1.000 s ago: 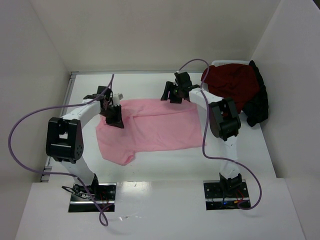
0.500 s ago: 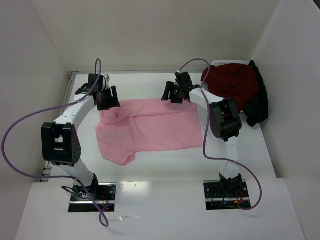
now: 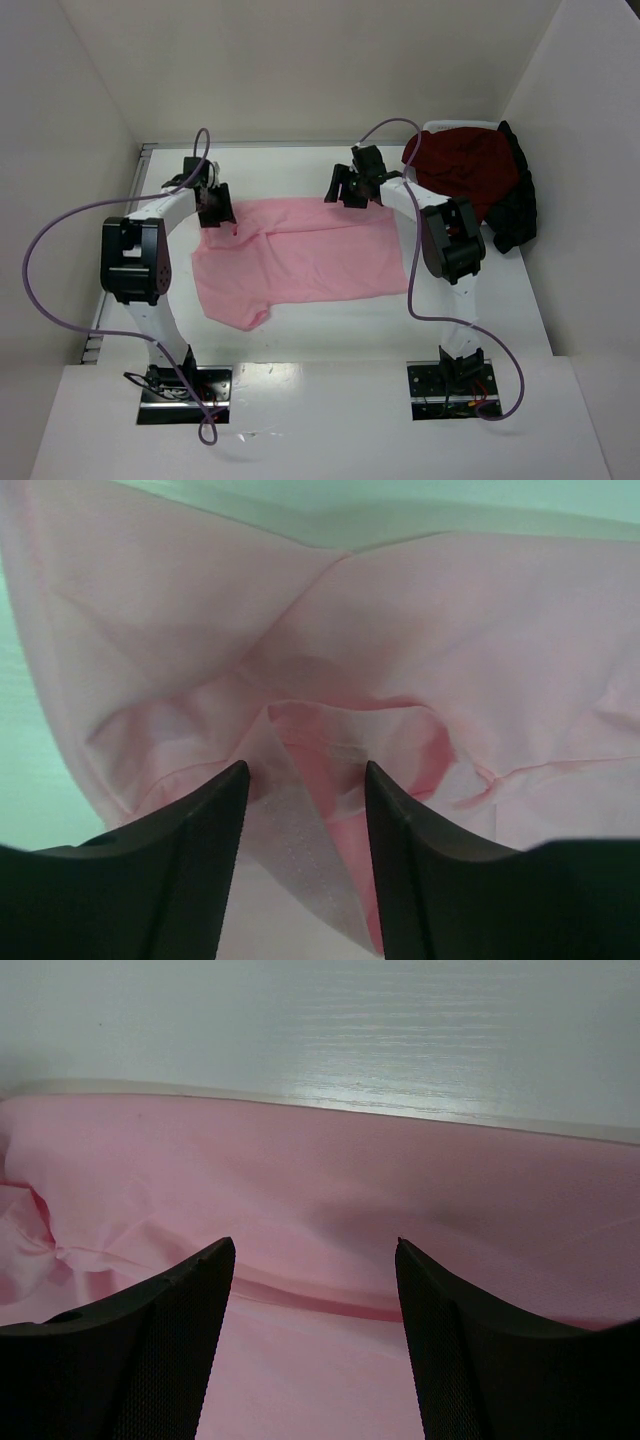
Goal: Fold and stack the t-shirts
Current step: Fold the flattened tshirt in 1/3 of the way
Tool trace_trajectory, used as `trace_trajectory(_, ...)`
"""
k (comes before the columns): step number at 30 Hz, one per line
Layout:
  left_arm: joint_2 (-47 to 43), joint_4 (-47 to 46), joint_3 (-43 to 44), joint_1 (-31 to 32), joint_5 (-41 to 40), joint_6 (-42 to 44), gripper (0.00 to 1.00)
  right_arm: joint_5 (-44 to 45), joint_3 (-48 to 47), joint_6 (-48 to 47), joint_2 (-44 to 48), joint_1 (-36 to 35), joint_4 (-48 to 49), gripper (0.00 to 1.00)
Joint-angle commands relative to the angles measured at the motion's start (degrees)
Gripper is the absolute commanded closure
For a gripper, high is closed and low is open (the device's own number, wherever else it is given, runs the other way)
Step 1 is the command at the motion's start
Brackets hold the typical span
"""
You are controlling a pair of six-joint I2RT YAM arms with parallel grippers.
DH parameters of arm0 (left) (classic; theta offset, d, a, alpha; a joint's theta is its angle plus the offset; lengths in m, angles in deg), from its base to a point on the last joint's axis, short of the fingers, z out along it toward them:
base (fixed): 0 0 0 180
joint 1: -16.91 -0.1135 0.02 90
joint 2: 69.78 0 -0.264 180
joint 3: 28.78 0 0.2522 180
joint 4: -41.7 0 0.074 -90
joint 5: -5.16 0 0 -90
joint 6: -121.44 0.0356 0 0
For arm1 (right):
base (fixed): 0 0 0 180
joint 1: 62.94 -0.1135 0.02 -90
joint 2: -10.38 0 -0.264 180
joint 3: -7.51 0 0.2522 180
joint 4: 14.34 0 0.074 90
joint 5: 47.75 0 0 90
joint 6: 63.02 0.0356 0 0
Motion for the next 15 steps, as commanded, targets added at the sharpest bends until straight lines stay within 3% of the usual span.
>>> trace_trajectory(1,0.7,-2.5,2.1,-0.2,5.1,2.1,0.44,0.8,0.5,-0.8,4.0,0.0,2.7,0.29)
trace_trajectory(3,1.4,-2.5,2.1,-0.2,5.6,2.1,0.45,0.8,0.5,-0.8,4.0,0.5,3.2,0.29)
trace_trajectory(7,2.0,-1.4,2.7,-0.2,6.2,2.7,0.6,0.8,0.5,-0.8,4.0,0.5,3.2,0.29)
trace_trajectory(13,0.0,0.5,1.2,-0.2,7.2,3.3,0.99,0.3,1.0,-0.8,3.5,0.5,3.8,0.29)
trace_trajectory(15,-0.7,1.0,0.5,-0.2,7.7,3.9,1.0,0.3,1.5,-0.8,3.5,0.5,3.8,0.29)
